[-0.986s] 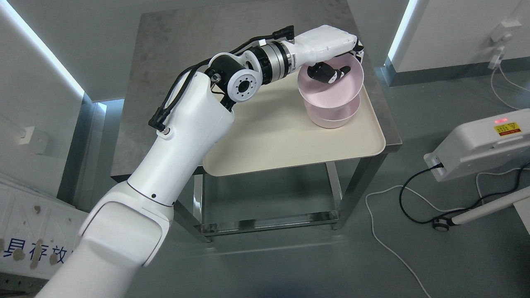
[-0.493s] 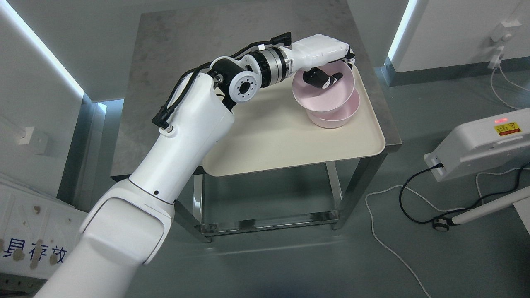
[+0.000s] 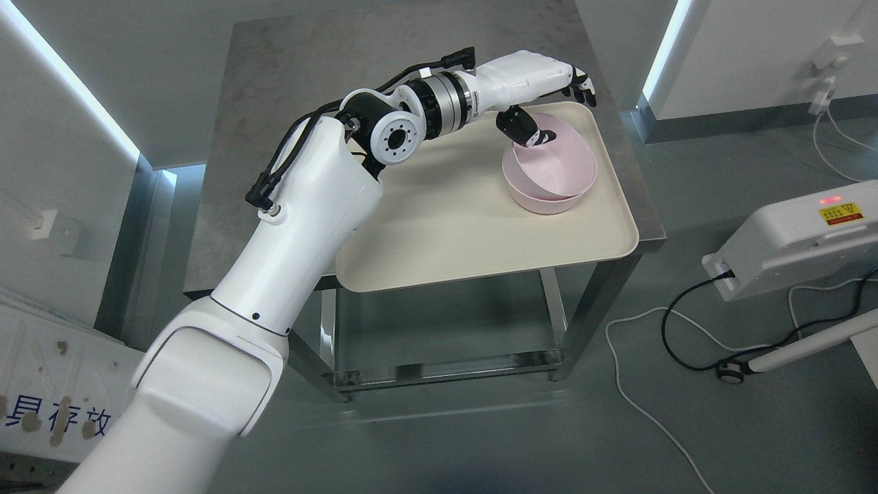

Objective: Stack pink IKEA bowls on left shelf middle
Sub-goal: 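Lower the bowl into the other pink bowl and release it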

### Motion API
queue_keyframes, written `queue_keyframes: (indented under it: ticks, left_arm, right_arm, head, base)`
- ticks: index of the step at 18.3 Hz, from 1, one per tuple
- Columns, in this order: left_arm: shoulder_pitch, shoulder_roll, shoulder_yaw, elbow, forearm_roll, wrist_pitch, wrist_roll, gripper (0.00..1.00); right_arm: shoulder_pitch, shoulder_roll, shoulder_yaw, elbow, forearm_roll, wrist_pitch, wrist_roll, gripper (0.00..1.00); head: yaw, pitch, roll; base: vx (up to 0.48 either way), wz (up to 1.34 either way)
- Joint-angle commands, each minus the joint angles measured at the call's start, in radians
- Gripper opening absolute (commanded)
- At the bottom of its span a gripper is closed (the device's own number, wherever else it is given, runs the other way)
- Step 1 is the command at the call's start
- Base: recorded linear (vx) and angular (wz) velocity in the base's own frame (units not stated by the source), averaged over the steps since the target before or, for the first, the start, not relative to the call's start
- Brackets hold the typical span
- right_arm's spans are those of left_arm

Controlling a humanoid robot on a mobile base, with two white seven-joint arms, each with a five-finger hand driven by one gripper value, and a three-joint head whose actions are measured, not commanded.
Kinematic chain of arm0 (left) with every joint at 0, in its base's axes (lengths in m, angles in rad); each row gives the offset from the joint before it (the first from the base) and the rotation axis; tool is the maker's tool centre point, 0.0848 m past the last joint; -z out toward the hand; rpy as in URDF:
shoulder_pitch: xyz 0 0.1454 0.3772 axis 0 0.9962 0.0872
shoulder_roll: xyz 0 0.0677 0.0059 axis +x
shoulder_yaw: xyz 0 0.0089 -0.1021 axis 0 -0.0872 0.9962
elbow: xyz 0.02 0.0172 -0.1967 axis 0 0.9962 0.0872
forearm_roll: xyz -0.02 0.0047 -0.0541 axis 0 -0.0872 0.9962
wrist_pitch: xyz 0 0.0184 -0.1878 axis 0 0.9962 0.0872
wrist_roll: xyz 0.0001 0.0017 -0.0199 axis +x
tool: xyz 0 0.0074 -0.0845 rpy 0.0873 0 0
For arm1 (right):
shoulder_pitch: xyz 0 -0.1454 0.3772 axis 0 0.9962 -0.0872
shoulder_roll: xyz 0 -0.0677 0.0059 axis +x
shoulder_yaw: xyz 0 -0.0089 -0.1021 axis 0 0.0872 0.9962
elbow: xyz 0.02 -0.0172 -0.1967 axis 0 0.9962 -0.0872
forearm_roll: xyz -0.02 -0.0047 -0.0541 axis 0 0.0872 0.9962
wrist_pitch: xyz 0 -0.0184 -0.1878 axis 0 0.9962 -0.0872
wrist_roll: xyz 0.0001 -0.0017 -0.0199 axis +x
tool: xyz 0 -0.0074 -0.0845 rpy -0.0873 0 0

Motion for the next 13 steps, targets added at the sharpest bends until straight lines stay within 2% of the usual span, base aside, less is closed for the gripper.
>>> queue_keyframes:
  ticks: [1,3,6,9,13]
  left_arm:
    - [0.052,0.016,0.218,-0.117,0.275,-0.024,-0.005,0.51]
    - [0.100,0.016,0.243,-0.161,0.414,-0.044,-0.004,0.51]
    - [0.203,0.016,0.221,-0.273,0.439,-0.099,-0.007,0.53]
    - [0.263,0.016,0.152,-0.283,0.406,-0.093,-0.013,0.53]
    - [0.378,0.016,0.166,-0.281,0.241,-0.066,-0.013,0.59]
  right_arm:
    - [0.000,-0.017,0.000,0.000,0.000,0.000,0.000,1.00]
    - [0.000,-0.017,0.000,0.000,0.000,0.000,0.000,1.00]
    - [0.000,-0.017,0.000,0.000,0.000,0.000,0.000,1.00]
    - [0.000,-0.017,0.000,0.000,0.000,0.000,0.000,1.00]
    - [0.000,-0.017,0.000,0.000,0.000,0.000,0.000,1.00]
  head:
    - [0.0000,0.000,0.000]
    - [0.0000,0.000,0.000]
    - [0.0000,0.000,0.000]
    - [0.0000,0.000,0.000]
    - [0.0000,0.000,0.000]
  base:
    - [0.000,0.00]
    - [0.000,0.00]
    - [0.000,0.00]
    - [0.000,0.00]
    - [0.000,0.00]
